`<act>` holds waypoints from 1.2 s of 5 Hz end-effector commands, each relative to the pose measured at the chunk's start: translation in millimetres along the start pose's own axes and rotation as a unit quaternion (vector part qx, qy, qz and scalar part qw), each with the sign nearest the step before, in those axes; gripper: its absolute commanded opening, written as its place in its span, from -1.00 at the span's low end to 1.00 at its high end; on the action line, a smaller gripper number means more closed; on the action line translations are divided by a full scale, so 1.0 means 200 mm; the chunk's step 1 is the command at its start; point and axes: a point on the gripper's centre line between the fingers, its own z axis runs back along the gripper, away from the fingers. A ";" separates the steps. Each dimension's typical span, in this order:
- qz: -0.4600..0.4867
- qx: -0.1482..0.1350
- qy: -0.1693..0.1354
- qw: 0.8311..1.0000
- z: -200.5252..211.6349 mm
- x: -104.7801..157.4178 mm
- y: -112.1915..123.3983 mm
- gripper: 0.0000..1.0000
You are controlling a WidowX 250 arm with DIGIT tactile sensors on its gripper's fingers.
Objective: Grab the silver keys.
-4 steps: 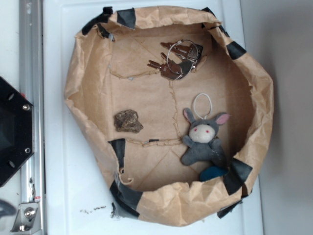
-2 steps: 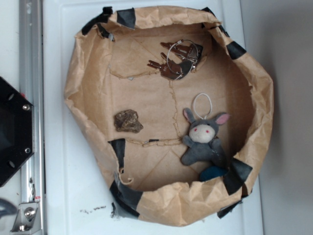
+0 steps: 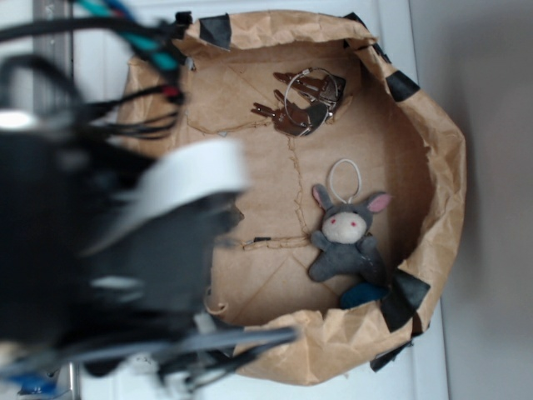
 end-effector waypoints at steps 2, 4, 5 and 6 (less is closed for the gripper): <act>0.243 -0.044 -0.174 0.953 -0.27 0.46 0.17 1.00; 0.312 -0.001 -0.253 0.916 -0.35 0.44 0.21 1.00; 0.335 0.004 -0.251 0.908 -0.37 0.47 0.21 1.00; 0.350 0.013 -0.250 0.903 -0.40 0.47 0.22 1.00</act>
